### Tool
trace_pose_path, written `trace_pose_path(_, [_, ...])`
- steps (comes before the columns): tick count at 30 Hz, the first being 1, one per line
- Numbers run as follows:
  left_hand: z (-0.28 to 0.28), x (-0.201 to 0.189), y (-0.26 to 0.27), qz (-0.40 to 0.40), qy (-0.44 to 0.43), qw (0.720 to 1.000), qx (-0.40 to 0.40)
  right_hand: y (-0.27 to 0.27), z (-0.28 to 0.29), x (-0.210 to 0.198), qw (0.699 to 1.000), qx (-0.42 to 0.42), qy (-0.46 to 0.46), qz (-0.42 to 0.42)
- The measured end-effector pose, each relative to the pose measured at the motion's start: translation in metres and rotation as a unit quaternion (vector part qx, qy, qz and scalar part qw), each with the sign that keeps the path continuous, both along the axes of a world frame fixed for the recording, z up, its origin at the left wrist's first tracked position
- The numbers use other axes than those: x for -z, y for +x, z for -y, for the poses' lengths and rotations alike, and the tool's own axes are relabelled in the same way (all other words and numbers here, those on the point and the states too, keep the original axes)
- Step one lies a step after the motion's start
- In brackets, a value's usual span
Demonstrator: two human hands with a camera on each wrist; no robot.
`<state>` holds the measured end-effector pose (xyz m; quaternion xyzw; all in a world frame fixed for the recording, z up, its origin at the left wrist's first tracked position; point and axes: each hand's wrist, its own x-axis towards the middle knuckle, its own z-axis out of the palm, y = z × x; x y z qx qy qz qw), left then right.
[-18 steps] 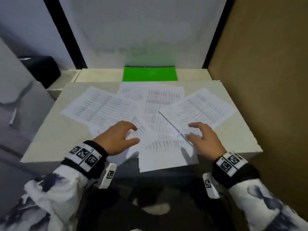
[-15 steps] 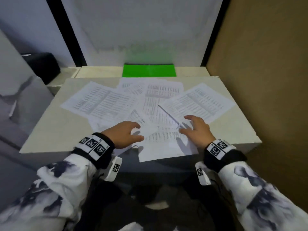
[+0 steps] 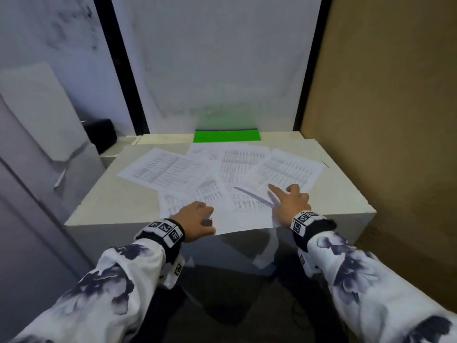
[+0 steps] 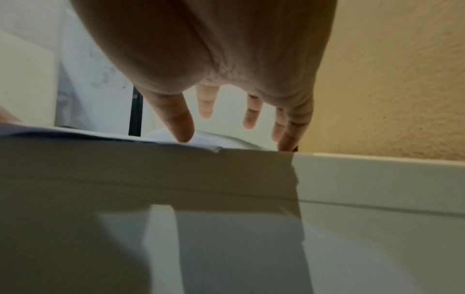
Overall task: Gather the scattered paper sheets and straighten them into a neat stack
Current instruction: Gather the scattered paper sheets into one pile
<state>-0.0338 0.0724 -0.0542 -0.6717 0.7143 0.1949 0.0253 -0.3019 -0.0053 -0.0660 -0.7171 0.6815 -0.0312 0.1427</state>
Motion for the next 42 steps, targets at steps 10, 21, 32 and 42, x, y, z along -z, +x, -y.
trace_pose_path(10, [0.011,0.010,0.009,0.012,-0.024,0.998,0.051,0.001,0.036,-0.015,0.952,-0.236,-0.004,-0.195])
trace_pose_path(21, [0.017,0.036,0.002,-0.013,-0.113,0.980,0.160,-0.018,0.058,-0.037,0.912,-0.245,0.041,-0.327])
trace_pose_path(32, [0.022,0.049,0.031,-0.120,-0.223,0.959,0.124,-0.051,0.030,0.002,0.967,-0.218,-0.029,-0.127])
trace_pose_path(42, [0.052,-0.028,0.008,-0.292,-0.453,0.839,-0.078,-0.047,0.009,0.020,0.962,-0.262,-0.028,-0.070])
